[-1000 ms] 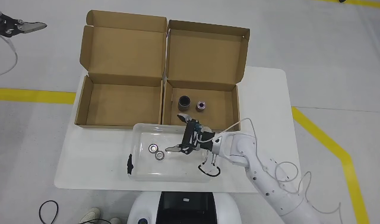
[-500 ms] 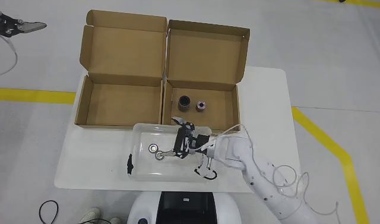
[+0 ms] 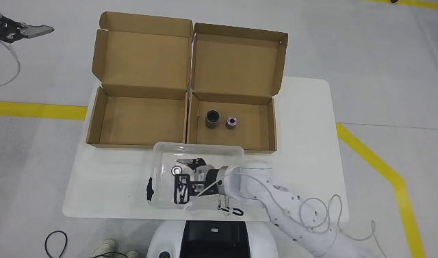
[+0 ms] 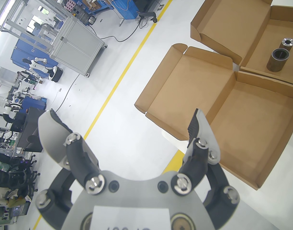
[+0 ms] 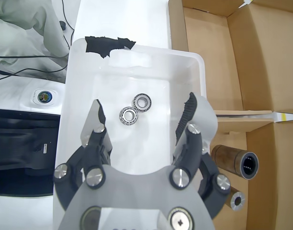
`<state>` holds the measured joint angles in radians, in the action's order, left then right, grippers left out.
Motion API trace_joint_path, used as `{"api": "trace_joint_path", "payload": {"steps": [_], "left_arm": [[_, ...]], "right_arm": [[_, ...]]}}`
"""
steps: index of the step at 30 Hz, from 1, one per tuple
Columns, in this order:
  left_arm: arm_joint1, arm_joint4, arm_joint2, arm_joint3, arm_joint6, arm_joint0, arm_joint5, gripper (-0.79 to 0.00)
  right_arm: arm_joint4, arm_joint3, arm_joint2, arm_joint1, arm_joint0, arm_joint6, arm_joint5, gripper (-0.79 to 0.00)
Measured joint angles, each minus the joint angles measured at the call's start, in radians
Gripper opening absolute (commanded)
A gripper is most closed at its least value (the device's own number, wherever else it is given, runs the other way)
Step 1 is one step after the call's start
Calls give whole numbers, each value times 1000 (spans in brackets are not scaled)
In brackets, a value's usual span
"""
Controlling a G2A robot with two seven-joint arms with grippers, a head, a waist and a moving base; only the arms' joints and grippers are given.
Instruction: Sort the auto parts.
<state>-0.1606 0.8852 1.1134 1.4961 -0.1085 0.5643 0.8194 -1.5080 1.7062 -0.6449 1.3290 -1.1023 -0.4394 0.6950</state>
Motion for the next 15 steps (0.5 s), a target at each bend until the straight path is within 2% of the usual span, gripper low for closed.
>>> {"api": "trace_joint_path", "payload": {"steps": [4,10,15], "left_arm": [[0,0,0,0,0,0,0,0],[0,0,0,0,0,0,0,0],[0,0,0,0,0,0,0,0]], "right_arm": [[2,-40,22,10,24,12,4,-280],[4,-116,68,33,68,14,10,-351],[-3,-165,103,52,88,5,-22,-314]]}}
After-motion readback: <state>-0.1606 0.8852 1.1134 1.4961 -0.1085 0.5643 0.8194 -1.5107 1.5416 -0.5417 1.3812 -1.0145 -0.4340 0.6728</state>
